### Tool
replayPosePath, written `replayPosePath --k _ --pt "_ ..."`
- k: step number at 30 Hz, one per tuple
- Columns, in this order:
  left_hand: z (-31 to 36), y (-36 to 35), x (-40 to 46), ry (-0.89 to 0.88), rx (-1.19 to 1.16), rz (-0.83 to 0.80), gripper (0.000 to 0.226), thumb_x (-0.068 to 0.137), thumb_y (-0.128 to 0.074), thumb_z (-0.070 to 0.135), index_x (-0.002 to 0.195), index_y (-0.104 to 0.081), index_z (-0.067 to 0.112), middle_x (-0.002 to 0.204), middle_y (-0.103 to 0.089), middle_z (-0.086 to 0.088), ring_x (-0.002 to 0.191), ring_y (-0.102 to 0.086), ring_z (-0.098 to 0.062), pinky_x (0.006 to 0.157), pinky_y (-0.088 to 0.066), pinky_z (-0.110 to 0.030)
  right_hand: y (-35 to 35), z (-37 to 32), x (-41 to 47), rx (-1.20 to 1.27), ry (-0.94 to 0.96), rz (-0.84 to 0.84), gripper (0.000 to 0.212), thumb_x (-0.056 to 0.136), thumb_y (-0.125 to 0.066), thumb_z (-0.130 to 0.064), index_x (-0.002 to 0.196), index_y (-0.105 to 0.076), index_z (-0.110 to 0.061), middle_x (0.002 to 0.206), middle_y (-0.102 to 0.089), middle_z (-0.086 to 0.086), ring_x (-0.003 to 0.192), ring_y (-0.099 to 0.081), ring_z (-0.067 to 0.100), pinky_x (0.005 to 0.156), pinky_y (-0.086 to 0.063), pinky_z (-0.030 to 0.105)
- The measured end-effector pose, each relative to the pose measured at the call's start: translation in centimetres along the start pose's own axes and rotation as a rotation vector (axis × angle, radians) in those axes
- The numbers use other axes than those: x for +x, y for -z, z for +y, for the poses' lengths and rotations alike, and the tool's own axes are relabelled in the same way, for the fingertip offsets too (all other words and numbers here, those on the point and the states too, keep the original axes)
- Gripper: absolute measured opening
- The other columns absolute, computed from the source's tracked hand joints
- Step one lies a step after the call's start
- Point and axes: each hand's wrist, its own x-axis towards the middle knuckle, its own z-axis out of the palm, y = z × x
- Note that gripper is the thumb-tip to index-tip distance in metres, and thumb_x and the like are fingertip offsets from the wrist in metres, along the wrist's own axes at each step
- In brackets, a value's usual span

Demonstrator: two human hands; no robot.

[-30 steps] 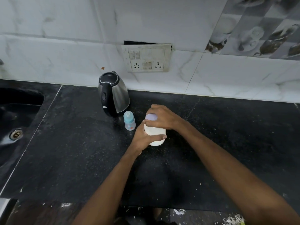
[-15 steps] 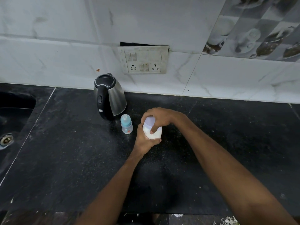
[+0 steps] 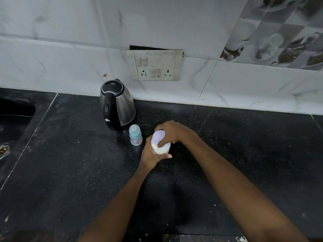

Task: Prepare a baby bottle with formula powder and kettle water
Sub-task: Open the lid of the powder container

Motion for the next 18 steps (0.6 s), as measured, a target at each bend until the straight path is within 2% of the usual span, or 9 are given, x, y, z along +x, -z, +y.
replayPosePath --k 3,6,7,10,13,14,16,18 --pt "-0.1 0.8 0.3 0.02 -0.011 -0.022 0.089 0.066 -0.098 0.021 0.14 -0.05 0.029 0.133 -0.065 0.01 0.12 -0.063 -0.003 0.096 -0.052 -0.019 -0.2 -0.8 -0.1 -0.141 0.025 -0.04 0.076 0.074 -0.087 -0.03 0.142 -0.055 -0.039 0.133 -0.051 0.005 0.117 -0.056 0.027 0.083 -0.051 0.039" --pt "-0.3 1.9 0.7 0.017 0.004 -0.014 0.08 0.071 -0.095 0.021 0.141 -0.057 0.022 0.133 -0.069 0.006 0.123 -0.065 -0.01 0.103 -0.053 -0.03 -0.7 -0.9 -0.1 -0.167 0.015 -0.059 0.08 0.077 -0.085 -0.021 0.145 -0.049 -0.043 0.139 -0.041 0.009 0.127 -0.045 0.036 0.097 -0.05 0.051" --pt "-0.4 2.2 0.8 0.017 0.008 -0.007 0.08 0.071 -0.095 0.019 0.142 -0.058 0.019 0.132 -0.07 0.005 0.123 -0.065 -0.011 0.105 -0.053 -0.032 -0.8 -0.7 -0.1 -0.16 0.016 -0.054 0.083 0.078 -0.086 -0.025 0.148 -0.046 -0.043 0.143 -0.039 0.009 0.131 -0.043 0.038 0.1 -0.049 0.054" --pt "-0.1 3.0 1.0 0.028 0.008 -0.007 0.079 0.067 -0.097 0.014 0.138 -0.062 0.016 0.128 -0.073 0.002 0.119 -0.069 -0.014 0.105 -0.054 -0.035 -0.7 -0.7 -0.3 -0.132 -0.045 0.008 0.093 0.079 -0.081 -0.056 0.157 -0.034 -0.038 0.151 -0.039 0.011 0.134 -0.048 0.038 0.104 -0.046 0.055" --pt "0.2 3.2 1.3 0.031 0.006 -0.012 0.074 0.065 -0.097 0.007 0.131 -0.066 0.015 0.121 -0.076 0.002 0.113 -0.072 -0.014 0.102 -0.056 -0.033 -0.8 -1.1 -0.2 -0.206 -0.107 0.084 0.086 0.082 -0.071 -0.069 0.151 -0.045 -0.026 0.144 -0.053 0.011 0.125 -0.058 0.035 0.098 -0.047 0.047" --pt "0.3 3.2 1.3 0.033 0.006 -0.014 0.073 0.064 -0.097 0.006 0.13 -0.067 0.014 0.119 -0.077 0.002 0.111 -0.073 -0.013 0.101 -0.057 -0.032 -0.9 -1.3 -0.2 -0.228 -0.093 0.072 0.079 0.081 -0.074 -0.065 0.145 -0.051 -0.026 0.139 -0.056 0.01 0.121 -0.06 0.033 0.093 -0.047 0.044" --pt "0.3 3.4 1.5 0.038 0.017 -0.019 0.074 0.061 -0.099 0.009 0.128 -0.068 0.013 0.118 -0.077 0.002 0.109 -0.073 -0.012 0.1 -0.058 -0.033 -0.7 -1.6 -0.2 -0.213 -0.002 0.012 0.067 0.081 -0.081 -0.045 0.141 -0.058 -0.028 0.134 -0.056 0.009 0.118 -0.06 0.031 0.087 -0.048 0.04" --pt "0.4 3.6 1.6 0.046 0.018 -0.028 0.076 0.06 -0.1 0.011 0.128 -0.068 0.012 0.119 -0.077 0.002 0.109 -0.073 -0.012 0.1 -0.058 -0.033 -0.2 -1.6 -0.3 -0.116 0.084 -0.047 0.065 0.083 -0.079 -0.023 0.144 -0.058 -0.028 0.136 -0.056 0.008 0.122 -0.058 0.03 0.095 -0.052 0.044"
